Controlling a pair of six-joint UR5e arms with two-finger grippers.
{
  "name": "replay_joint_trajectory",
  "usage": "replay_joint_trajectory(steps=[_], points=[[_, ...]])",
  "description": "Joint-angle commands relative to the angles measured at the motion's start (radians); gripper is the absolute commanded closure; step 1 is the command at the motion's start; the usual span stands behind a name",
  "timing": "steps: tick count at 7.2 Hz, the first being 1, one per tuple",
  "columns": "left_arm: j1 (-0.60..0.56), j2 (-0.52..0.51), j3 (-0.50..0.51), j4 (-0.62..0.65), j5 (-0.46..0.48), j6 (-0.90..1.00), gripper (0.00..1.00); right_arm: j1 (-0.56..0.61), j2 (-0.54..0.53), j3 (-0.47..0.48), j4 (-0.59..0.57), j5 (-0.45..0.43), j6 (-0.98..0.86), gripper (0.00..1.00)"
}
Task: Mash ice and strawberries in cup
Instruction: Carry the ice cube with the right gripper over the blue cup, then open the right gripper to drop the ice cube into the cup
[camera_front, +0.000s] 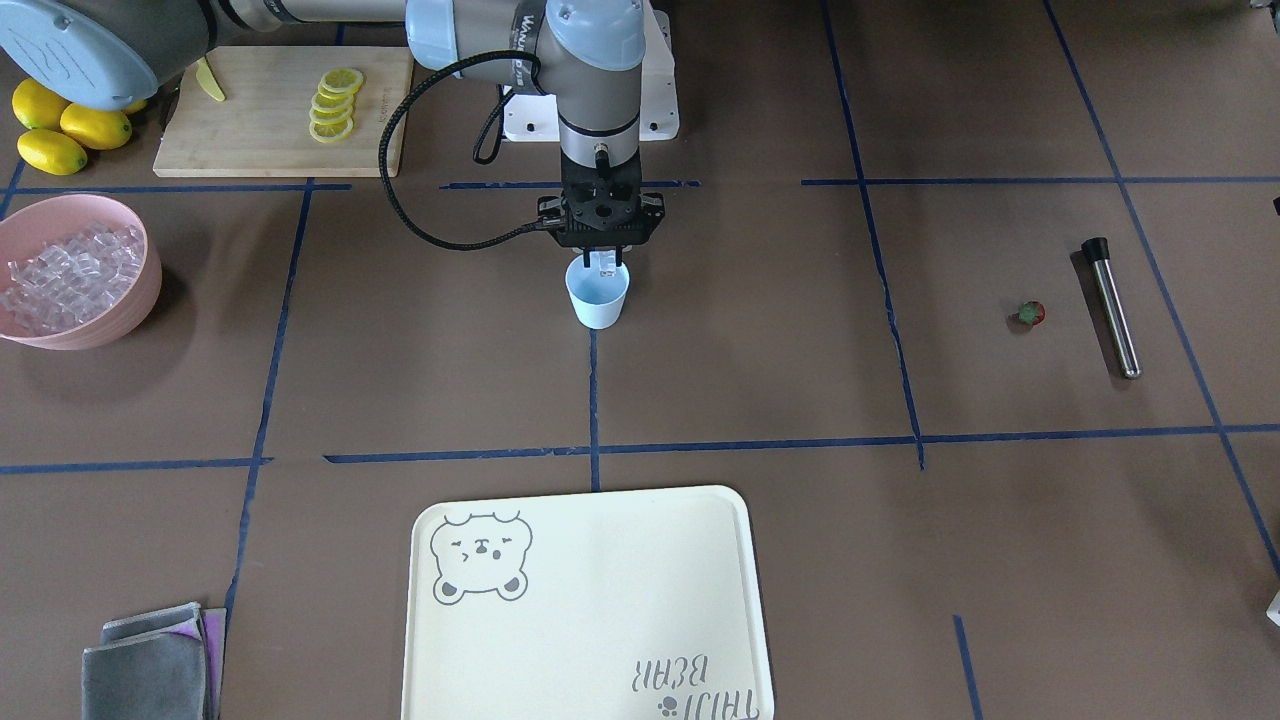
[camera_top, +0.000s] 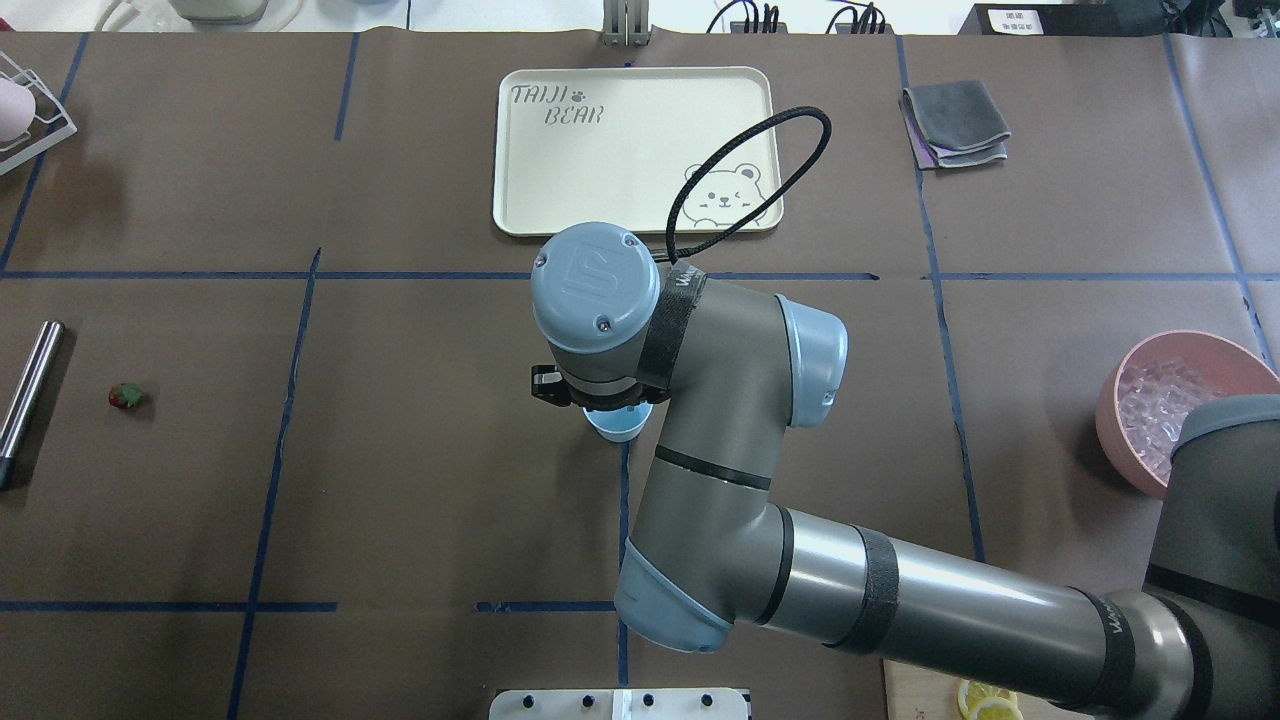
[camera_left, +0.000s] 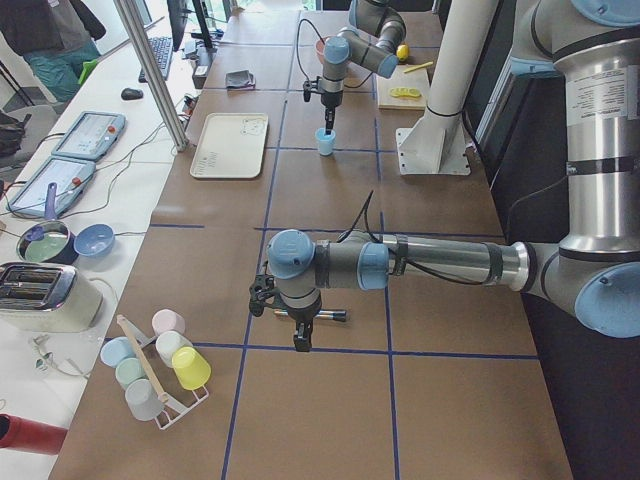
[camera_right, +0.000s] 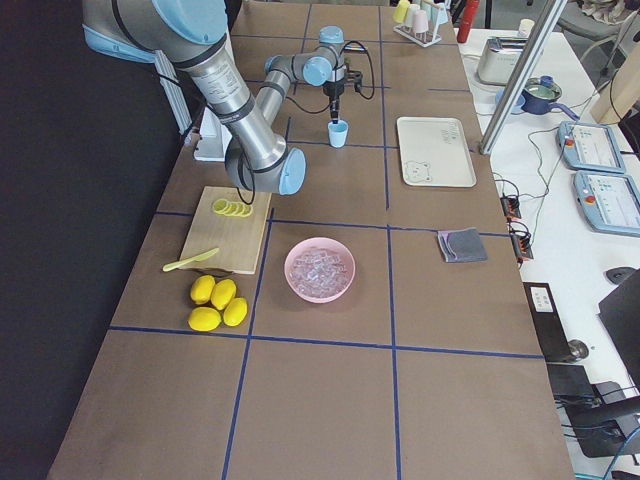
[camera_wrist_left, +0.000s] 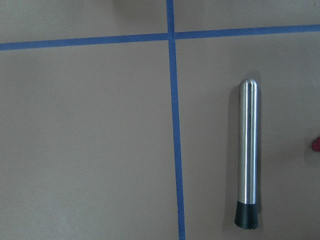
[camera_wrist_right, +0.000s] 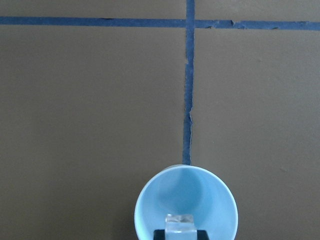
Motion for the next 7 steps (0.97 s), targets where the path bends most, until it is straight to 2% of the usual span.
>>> replay_joint_trajectory(steps=[1, 5, 7], points=[[0.0, 0.001, 0.0, 0.0, 0.0, 0.0, 0.0, 0.002, -0.002, 0.002, 0.001, -0.001, -0.007, 0.0], [0.0, 0.0, 0.0, 0.0, 0.0, 0.0, 0.0, 0.078, -0.045, 0.037, 0.006, 0.023, -0.018, 0.0], [0.0, 0.0, 0.0, -0.001, 0.0, 0.0, 0.0, 0.17, -0.237, 0.24, 0.006, 0.089, -0.161, 0.0]])
